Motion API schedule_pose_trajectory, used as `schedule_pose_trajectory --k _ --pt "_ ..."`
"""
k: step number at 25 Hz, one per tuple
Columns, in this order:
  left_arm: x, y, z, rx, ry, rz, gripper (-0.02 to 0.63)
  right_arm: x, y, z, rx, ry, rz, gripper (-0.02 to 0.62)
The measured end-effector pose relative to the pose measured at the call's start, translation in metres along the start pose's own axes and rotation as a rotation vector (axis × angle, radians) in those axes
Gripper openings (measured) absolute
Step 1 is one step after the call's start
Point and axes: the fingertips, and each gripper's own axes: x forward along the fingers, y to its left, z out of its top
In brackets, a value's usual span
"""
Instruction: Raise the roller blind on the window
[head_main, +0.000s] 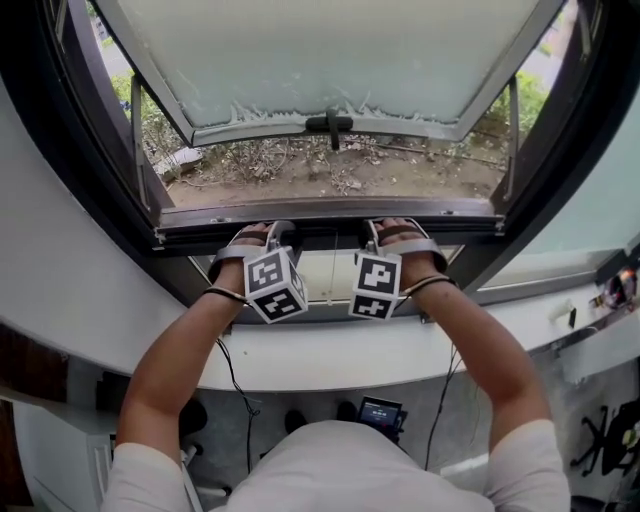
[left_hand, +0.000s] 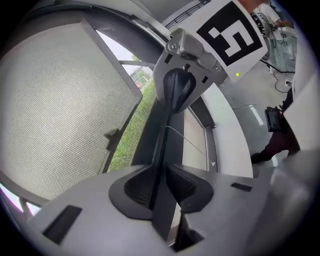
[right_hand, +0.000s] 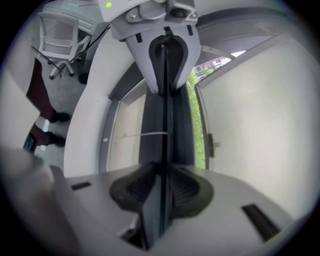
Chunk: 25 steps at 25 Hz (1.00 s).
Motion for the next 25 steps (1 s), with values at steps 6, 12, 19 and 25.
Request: schedule_pose_trajectory --k 6,12,19,25 --pt "0.0017 -0.003 -0.002 0.021 0.075 -0.045 0.081 0.0015 0.002 0.0007 -0.055 0.053 -0.017 0.092" --pt "0.0008 -0.0059 -0.0018 0.017 0.094 -0.084 0.067 0.0003 0.0035 0.0001 -0.032 0.046 -0.032 0.078" --pt "0.0031 -0.0062 -0.0039 0.019 0.096 -0.078 0.067 0.0035 0.0037 0.0013 -0.011 0.067 -0.036 0.075" --pt "0.0047 -0.0057 -0.0038 0.031 0.094 -0.057 0.067 0.0051 0.0037 0.0004 -0.003 0.085 -0.074 0.075"
